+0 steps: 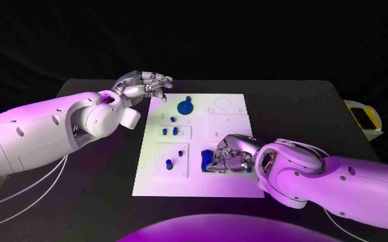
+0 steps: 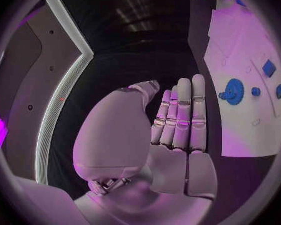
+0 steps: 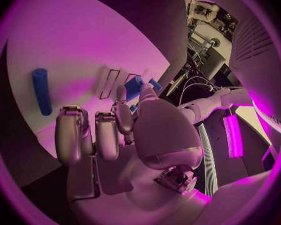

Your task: Assemble the parts on the task board

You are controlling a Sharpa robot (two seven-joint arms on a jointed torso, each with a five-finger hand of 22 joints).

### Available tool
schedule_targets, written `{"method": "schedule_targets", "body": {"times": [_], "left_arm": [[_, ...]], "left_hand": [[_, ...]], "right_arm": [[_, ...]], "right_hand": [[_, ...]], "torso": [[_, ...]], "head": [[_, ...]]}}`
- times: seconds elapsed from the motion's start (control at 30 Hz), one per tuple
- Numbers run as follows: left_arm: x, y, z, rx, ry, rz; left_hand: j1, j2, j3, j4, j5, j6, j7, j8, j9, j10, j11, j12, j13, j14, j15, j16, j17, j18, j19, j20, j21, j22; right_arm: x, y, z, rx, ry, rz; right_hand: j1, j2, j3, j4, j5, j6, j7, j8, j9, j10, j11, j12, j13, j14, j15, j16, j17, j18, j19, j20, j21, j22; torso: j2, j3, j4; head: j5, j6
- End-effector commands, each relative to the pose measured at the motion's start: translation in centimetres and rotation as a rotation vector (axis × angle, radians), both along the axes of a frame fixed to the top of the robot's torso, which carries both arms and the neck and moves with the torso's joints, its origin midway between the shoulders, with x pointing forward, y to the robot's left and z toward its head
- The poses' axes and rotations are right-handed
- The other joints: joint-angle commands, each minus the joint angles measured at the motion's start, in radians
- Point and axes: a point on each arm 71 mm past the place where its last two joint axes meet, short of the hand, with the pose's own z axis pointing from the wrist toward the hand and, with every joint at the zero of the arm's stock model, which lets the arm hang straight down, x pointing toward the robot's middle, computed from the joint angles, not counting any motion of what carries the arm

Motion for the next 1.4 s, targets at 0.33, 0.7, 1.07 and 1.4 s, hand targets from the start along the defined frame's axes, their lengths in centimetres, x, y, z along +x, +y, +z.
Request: {"method": "schedule_targets", "body": {"times": [0.33,0.7,1.07,1.4], "left_arm": [[-0.1,0.1,0.1,-0.007,0.002,-0.006],[-0.1,0.1,0.1,-0.007,0.002,-0.005],[-0.1,0.1,0.1,-0.008,0.0,-0.006],[-0.1,0.1,0.1,-0.012,-0.006,-0.007]], "left_hand": [[-0.003,0.003,0.0,0.006,-0.004,-0.005,0.001,-0.002,0.001,-0.007,0.0,0.006,0.001,-0.005,-0.001,0.0,0.001,0.013,0.003,0.003,-0.005,-0.001],[-0.003,0.004,0.0,0.006,-0.004,-0.005,0.001,-0.003,0.001,-0.008,0.0,0.006,0.001,-0.005,-0.001,0.0,0.001,0.013,0.003,0.003,-0.006,-0.002],[-0.003,0.004,0.0,0.006,-0.004,-0.005,0.001,-0.003,0.001,-0.008,0.0,0.006,0.001,-0.005,-0.001,0.0,0.001,0.013,0.003,0.003,-0.006,-0.002],[-0.001,0.003,0.001,0.004,-0.004,-0.006,0.001,-0.002,0.001,-0.009,0.0,0.007,0.002,-0.006,-0.001,0.0,0.001,0.013,0.004,0.003,-0.006,-0.002]], "right_arm": [[0.1,-0.9,-0.3,-0.026,0.002,-0.01],[0.0,-0.8,-0.3,-0.018,0.004,-0.004],[0.4,-1.1,-0.2,-0.01,-0.027,-0.029],[1.0,-4.7,2.1,0.067,-0.074,-0.154]], "right_hand": [[0.047,-0.047,-0.016,0.0,-0.021,0.007,0.0,0.001,-0.01,0.017,-0.008,0.003,0.003,0.076,-0.008,0.005,0.123,-0.018,0.041,-0.009,0.008,0.217],[0.018,-0.057,-0.048,0.004,-0.068,0.009,0.002,0.005,-0.011,0.016,-0.006,0.0,0.004,0.076,-0.006,0.005,0.123,-0.018,0.039,-0.007,0.004,0.215],[0.019,-0.041,-0.048,0.004,-0.069,0.011,0.0,0.008,-0.011,0.02,-0.007,0.005,0.009,0.076,-0.007,0.007,0.126,-0.018,0.04,-0.007,0.008,0.216],[0.085,-0.047,-0.051,-0.011,-0.019,-0.006,0.003,0.003,-0.012,0.011,-0.005,-0.006,0.003,0.075,-0.005,0.003,0.122,-0.017,0.037,-0.006,-0.001,0.214]], "torso": [[0.0,0.0015,-0.0003],[0.0,0.0004,-0.0007],[0.0,0.0002,0.0002],[-0.001,-0.0008,-0.0021]], "head": [[0.0,-0.006],[0.0,-0.006],[0.0,-0.005],[-0.005,0.0]]}}
